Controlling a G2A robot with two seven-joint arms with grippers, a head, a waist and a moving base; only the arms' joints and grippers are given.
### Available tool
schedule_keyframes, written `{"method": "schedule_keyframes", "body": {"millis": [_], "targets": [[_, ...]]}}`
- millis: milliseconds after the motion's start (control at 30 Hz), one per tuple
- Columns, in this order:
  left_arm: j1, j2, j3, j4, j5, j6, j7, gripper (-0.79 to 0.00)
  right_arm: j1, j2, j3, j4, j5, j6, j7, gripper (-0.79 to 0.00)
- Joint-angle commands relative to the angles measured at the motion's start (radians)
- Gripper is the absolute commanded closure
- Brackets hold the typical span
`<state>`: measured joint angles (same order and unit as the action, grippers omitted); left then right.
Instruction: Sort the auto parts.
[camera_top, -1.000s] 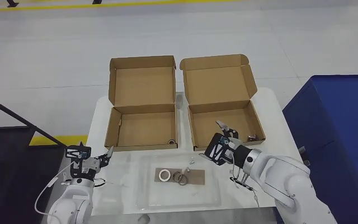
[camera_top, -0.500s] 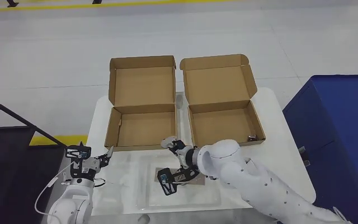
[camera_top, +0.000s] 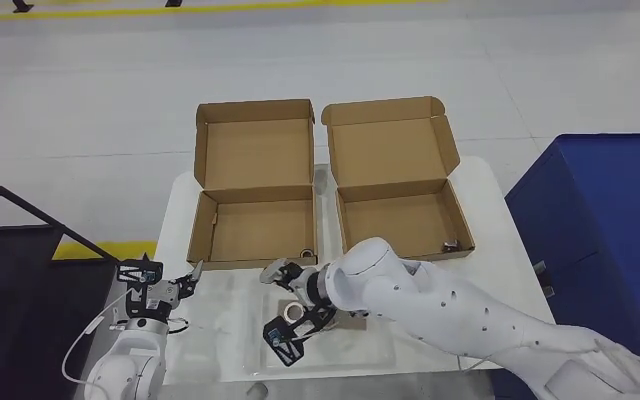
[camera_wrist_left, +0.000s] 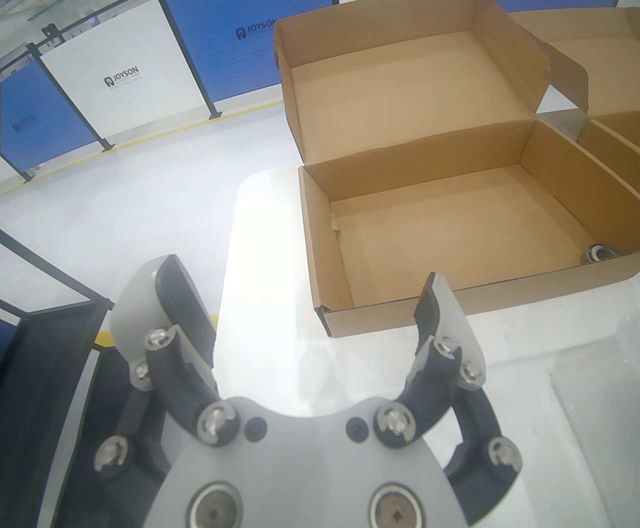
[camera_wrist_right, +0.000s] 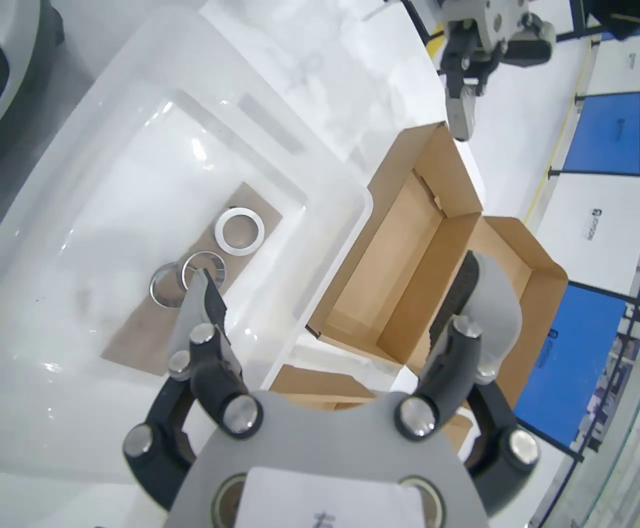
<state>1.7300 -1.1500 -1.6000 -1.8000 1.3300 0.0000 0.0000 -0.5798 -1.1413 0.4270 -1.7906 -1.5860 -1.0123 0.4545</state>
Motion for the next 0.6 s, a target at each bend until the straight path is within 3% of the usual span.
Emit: {"method": "schedule_keyframes", "body": {"millis": [0,33,167,200,267,333,367,567], "targets": [[0.0,0.0,0.0,0.0,0.0,0.0,0.0,-0.785,0.089,0.002,-0.072,0.063,0.101,0.0,-0.065,-0.776],[0.0,0.0,0.0,0.0,0.0,0.0,0.0,-0.785,0.13,0.002,-0.115,0.098,0.15,0.0,-0.092,-0.388],[0.0,0.0,0.0,0.0,0.0,0.0,0.0,-0.785,0.294,-0.012,-0.257,0.2,0.356,0.0,-0.173,-0.354],[0.0,0.0,0.0,0.0,0.0,0.0,0.0,-0.785,0.302,-0.019,-0.257,0.204,0.382,0.0,-0.203,-0.372],[0.0,0.0,0.0,0.0,0.0,0.0,0.0,-0.785,0.294,-0.033,-0.257,0.215,0.386,0.0,-0.224,-0.326],[0.0,0.0,0.0,0.0,0.0,0.0,0.0,-0.785,0.292,-0.042,-0.257,0.23,0.37,0.0,-0.207,-0.043],[0.0,0.0,0.0,0.0,0.0,0.0,0.0,-0.785,0.292,-0.042,-0.257,0.23,0.37,0.0,-0.207,0.0],[0.0,0.0,0.0,0.0,0.0,0.0,0.0,-0.785,0.274,-0.043,-0.257,0.226,0.386,0.0,-0.223,0.0]]}}
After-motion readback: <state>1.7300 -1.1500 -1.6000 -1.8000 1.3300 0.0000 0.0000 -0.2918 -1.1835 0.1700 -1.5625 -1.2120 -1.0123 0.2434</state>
